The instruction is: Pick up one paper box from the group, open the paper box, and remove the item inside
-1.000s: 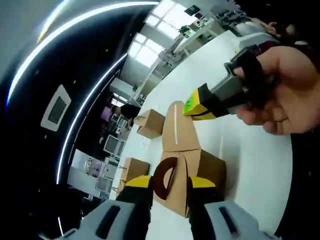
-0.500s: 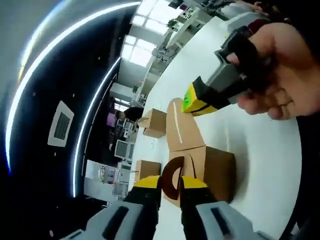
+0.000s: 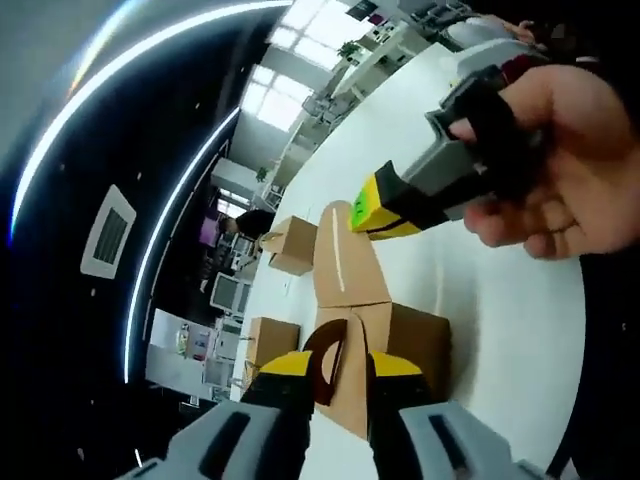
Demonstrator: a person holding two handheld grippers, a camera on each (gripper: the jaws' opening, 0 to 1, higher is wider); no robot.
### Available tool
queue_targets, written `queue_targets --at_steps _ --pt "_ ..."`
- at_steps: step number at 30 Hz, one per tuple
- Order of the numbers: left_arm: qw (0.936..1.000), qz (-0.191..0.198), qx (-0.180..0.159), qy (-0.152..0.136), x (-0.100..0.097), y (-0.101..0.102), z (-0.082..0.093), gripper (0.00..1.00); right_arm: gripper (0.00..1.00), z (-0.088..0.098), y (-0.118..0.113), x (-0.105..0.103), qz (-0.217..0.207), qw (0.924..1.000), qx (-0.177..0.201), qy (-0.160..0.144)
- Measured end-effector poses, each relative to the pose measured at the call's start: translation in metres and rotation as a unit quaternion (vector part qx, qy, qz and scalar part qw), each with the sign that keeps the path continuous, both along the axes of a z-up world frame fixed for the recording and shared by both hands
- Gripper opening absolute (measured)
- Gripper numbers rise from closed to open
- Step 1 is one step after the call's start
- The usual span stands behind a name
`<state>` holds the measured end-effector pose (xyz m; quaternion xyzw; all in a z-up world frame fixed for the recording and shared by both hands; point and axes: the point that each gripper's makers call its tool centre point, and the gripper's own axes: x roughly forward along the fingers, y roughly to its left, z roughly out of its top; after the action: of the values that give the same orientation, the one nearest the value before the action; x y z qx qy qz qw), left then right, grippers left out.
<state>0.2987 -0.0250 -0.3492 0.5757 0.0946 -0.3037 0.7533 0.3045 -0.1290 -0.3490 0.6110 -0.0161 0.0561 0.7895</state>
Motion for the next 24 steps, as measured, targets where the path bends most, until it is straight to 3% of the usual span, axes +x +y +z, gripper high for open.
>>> queue_targets --at_steps 10,16,24 --pt "0.9989 -0.004 0.037 -0.028 0.0007 0.0030 0.0022 0.06 0.02 -0.0013 0.0006 -0.0013 0.005 1.0000 0.000 0.001" --pt "0.9996 -0.016 0.020 -0.012 -0.0046 -0.0025 0.0014 0.16 0.02 -0.0020 0.0003 -0.0012 0.005 1.0000 -0.003 0.001" --pt "0.9995 -0.013 0.024 -0.015 0.0021 -0.0038 -0.0005 0.17 0.03 -0.0035 0.0017 -0.0016 0.007 1.0000 -0.005 0.003"
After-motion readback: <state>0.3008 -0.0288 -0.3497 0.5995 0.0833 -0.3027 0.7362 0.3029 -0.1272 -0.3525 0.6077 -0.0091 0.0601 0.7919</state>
